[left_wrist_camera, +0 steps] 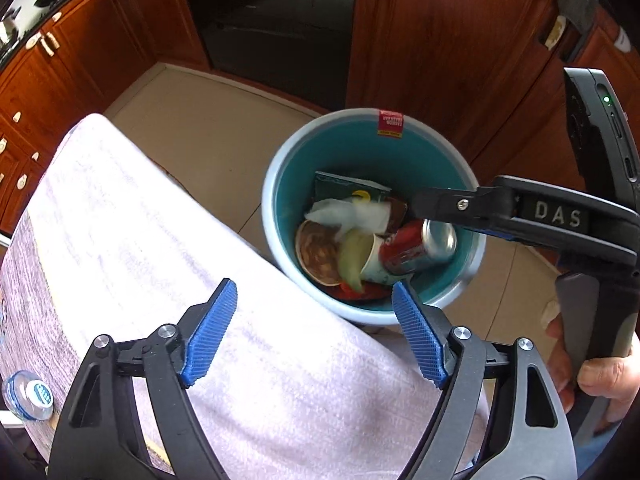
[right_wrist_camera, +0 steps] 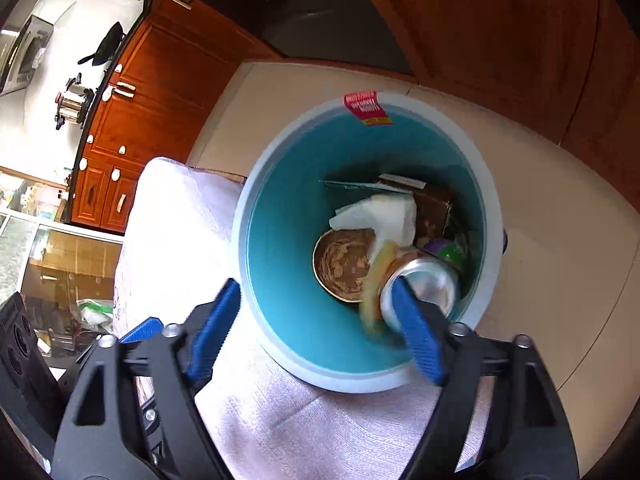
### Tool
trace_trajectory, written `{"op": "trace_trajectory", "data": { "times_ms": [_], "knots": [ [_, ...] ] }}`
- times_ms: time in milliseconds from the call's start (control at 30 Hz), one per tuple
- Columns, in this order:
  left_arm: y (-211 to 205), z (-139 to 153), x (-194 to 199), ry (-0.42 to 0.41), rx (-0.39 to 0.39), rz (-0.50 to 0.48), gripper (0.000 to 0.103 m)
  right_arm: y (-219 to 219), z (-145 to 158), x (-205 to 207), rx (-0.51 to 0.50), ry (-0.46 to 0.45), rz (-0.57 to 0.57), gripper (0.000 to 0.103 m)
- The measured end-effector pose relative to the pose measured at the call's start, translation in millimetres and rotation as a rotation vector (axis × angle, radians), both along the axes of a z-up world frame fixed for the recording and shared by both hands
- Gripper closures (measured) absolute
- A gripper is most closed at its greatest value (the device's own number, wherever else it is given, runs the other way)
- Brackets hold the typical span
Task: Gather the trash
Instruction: 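Move both tools back over the table toward the orange peel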
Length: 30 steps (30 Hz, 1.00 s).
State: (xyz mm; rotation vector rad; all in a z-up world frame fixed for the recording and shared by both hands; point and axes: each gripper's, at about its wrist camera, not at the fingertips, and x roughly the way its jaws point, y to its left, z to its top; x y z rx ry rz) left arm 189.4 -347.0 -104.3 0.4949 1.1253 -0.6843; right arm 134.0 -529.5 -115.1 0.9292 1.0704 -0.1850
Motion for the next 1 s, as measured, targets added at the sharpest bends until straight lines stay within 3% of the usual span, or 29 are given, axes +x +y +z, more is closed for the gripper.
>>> {"op": "trace_trajectory", "data": {
  "times_ms": [100, 433, 800, 1000],
  "knots": [
    [10.9, 8.3, -1.3, 0.005, -0.017, 0.019, 0.02, 3.1, 4.8, -3.1, 0.004, 0.013, -0.014, 0.019],
    [48.2, 35.7, -17.1, -0.024, -0.062, 0.05, 0.013, 34.1, 17.0, -10.0, -0.001, 0.039, 0.02, 0.018],
    [103.9, 72.9, -39.7, -0.087, -0.128, 0.098, 0.008, 80.0, 54.7, -17.2, -0.053, -0.004, 0.093, 0.016],
    [147.9, 72.3, -48.5, -0.097, -0.148, 0.169, 0.006, 113.5, 69.1, -15.5, -0.067, -0.015, 0.159, 0.016]
  ]
}}
